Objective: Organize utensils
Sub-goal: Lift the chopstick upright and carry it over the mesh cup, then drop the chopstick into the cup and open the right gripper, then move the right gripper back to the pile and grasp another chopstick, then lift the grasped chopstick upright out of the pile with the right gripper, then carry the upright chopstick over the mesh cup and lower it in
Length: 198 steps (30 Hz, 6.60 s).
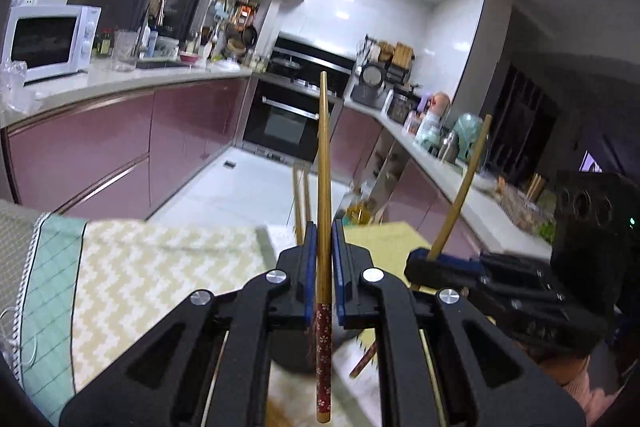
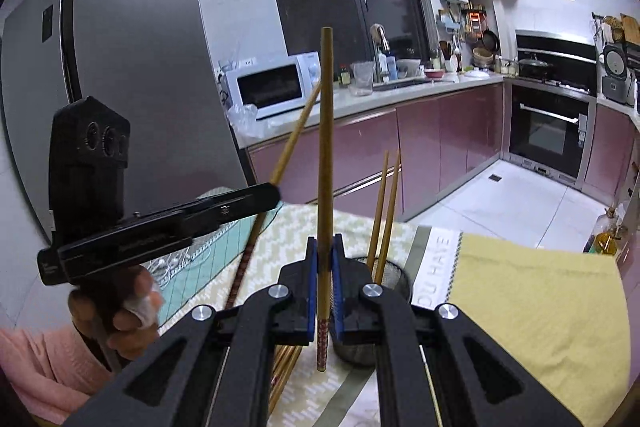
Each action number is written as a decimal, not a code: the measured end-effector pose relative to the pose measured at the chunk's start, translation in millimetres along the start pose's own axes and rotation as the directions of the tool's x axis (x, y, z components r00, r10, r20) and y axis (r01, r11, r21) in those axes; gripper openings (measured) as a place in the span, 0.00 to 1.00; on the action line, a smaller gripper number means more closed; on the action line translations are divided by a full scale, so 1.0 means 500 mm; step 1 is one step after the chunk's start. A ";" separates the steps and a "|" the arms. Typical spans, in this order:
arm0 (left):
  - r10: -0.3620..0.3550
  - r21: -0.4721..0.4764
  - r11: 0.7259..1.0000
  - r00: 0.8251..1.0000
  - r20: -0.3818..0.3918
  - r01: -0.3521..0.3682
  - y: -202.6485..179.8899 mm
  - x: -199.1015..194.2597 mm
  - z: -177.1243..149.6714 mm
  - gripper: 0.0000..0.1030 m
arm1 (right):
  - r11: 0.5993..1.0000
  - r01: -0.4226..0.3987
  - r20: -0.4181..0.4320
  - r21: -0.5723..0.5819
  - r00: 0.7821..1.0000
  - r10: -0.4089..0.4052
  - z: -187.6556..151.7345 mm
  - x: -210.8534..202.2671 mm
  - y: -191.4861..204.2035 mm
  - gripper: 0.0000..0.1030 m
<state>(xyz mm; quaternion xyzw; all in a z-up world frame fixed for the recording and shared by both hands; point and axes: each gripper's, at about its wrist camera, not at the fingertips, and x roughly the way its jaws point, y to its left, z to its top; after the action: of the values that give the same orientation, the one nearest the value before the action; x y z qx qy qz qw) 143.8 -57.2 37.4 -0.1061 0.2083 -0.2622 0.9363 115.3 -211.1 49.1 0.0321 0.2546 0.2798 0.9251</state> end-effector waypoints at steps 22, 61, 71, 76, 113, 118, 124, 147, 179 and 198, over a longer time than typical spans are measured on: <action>0.079 -0.017 0.997 0.996 0.050 -0.078 0.005 0.175 -0.007 0.08 | 0.997 0.068 -0.016 0.039 0.998 -0.067 0.031 0.087 -0.076 0.06; 0.203 0.114 0.975 0.971 -0.127 -0.189 0.058 0.043 -0.106 0.57 | 0.999 0.027 -0.067 0.041 0.997 -0.024 -0.041 0.065 -0.042 0.41; 0.259 0.160 0.962 0.928 -0.268 -0.223 0.100 -0.025 -0.209 0.59 | 0.997 -0.082 -0.224 -0.013 0.972 0.077 -0.145 0.087 0.044 0.42; 0.267 0.160 0.961 0.898 -0.350 -0.224 0.109 -0.019 -0.261 0.58 | 0.997 -0.068 -0.331 0.024 0.941 0.072 -0.208 0.149 0.061 0.41; 0.298 0.216 0.951 0.840 -0.453 -0.221 0.115 0.023 -0.305 0.40 | 0.996 0.056 -0.426 -0.075 0.901 -0.083 -0.247 0.217 0.092 0.23; 0.307 0.214 0.949 0.838 -0.451 -0.232 0.125 0.031 -0.297 0.27 | 0.996 0.062 -0.429 -0.062 0.900 -0.083 -0.245 0.221 0.086 0.18; 0.315 0.200 0.947 0.840 -0.443 -0.249 0.134 0.035 -0.293 0.15 | 0.999 0.049 -0.430 -0.017 0.902 -0.051 -0.242 0.223 0.075 0.10; 0.224 0.142 0.974 0.865 -0.449 -0.179 0.107 0.018 -0.294 0.06 | 0.999 -0.031 -0.415 0.008 0.909 0.031 -0.221 0.217 0.079 0.05; 0.166 0.121 0.984 0.906 -0.388 -0.128 0.086 -0.017 -0.226 0.07 | 0.998 -0.054 -0.305 -0.012 0.951 0.048 -0.171 0.154 0.083 0.06; 0.069 0.087 0.995 0.970 -0.235 -0.049 0.049 -0.118 -0.119 0.07 | 0.999 -0.031 -0.136 0.009 0.990 0.032 -0.102 0.042 0.046 0.06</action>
<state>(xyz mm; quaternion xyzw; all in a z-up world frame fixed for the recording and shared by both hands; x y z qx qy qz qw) 82.2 -10.3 -3.5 -0.0302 0.3112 -0.2532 0.9155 93.6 -184.6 -0.2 0.0200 0.3175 0.2952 0.9009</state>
